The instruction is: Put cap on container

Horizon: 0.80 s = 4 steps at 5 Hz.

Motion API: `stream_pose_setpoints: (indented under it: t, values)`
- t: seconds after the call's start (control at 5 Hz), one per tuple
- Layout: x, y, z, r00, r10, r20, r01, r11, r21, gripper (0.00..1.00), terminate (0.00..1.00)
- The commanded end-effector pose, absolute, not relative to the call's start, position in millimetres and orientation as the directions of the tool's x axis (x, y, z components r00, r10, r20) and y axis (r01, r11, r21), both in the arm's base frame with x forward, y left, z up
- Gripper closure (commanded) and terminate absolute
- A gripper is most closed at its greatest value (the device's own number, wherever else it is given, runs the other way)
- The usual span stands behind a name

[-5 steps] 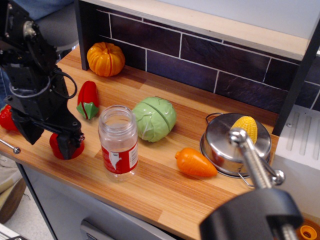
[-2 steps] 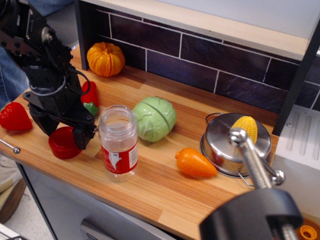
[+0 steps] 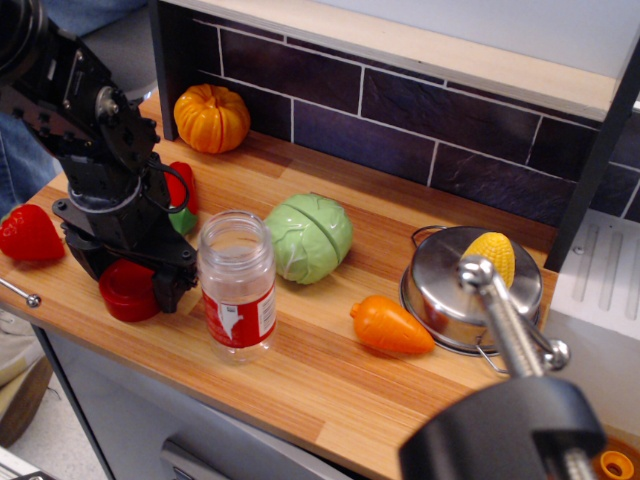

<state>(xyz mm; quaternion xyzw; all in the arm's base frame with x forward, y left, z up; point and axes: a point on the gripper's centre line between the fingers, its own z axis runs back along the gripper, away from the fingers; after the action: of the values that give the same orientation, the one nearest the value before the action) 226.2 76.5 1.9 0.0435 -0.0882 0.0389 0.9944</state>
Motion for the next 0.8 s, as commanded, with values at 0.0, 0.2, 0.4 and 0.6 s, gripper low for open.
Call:
stream_pose_setpoints:
  t: [0.0, 0.2, 0.4, 0.6]
  values:
    - [237, 77, 56, 0.991, 0.059, 0.118, -0.067, 0.995, 0.067, 1.00, 0.00]
    - [239, 78, 94, 0.995, 0.064, 0.075, -0.064, 0.998, 0.006, 1.00, 0.00]
    - [240, 72, 123, 0.996, 0.052, 0.075, -0.051, 0.999, -0.016, 1.00, 0.00]
    - [239, 54, 139, 0.996, 0.082, 0.042, -0.079, 0.995, -0.059, 1.00, 0.00]
